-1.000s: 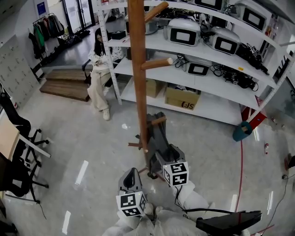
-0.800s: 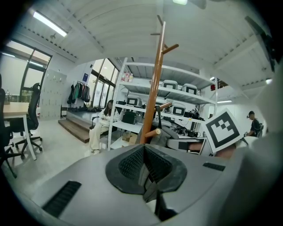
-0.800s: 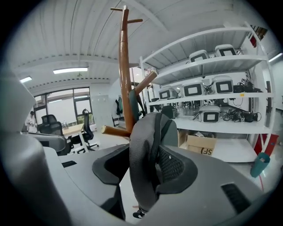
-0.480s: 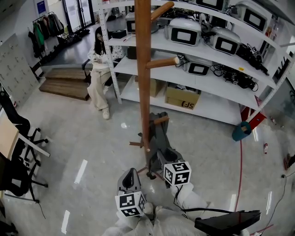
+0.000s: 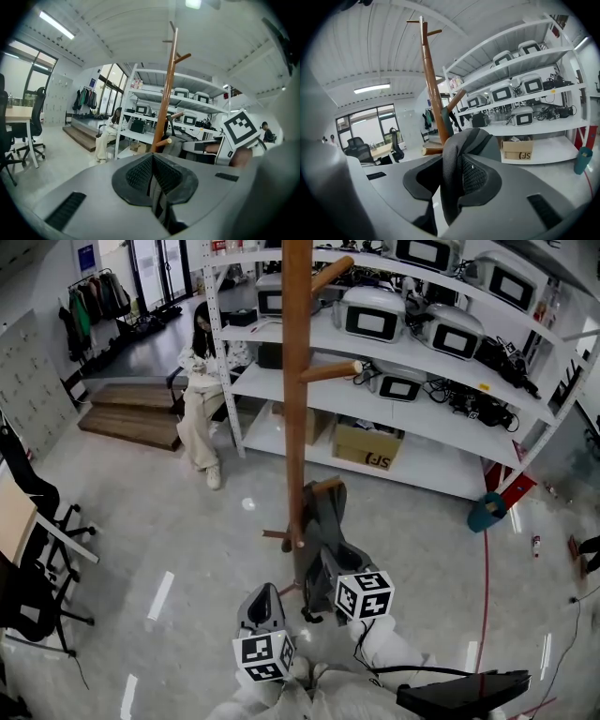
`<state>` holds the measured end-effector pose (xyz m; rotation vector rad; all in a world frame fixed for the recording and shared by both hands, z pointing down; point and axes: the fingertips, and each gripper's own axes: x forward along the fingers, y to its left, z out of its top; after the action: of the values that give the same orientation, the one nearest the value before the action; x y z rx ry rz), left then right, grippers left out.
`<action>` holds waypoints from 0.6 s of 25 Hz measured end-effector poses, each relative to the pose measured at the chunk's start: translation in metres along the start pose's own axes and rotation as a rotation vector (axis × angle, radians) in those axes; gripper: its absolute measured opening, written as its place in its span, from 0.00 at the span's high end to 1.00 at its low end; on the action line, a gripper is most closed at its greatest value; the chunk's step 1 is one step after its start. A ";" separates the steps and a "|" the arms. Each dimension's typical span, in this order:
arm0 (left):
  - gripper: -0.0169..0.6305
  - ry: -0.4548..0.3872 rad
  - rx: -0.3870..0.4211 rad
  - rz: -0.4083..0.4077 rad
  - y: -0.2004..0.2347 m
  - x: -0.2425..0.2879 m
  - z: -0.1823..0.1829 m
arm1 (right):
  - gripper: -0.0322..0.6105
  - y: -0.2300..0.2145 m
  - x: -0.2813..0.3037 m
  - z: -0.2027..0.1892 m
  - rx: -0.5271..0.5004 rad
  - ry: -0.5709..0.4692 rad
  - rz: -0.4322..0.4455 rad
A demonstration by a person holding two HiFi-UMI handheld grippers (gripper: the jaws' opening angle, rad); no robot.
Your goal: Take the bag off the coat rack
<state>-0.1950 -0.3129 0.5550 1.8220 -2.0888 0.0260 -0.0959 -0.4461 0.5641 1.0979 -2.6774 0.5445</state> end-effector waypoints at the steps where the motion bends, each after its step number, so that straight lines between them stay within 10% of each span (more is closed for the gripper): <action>1: 0.99 -0.001 0.000 -0.004 -0.001 -0.001 0.000 | 0.79 0.000 -0.003 0.003 0.002 -0.004 -0.001; 15: 0.99 -0.036 -0.003 -0.074 -0.024 -0.004 0.004 | 0.80 0.000 -0.033 0.044 0.024 -0.069 -0.005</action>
<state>-0.1730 -0.3137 0.5446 1.9097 -2.0428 -0.0300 -0.0743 -0.4424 0.5136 1.1499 -2.7326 0.5489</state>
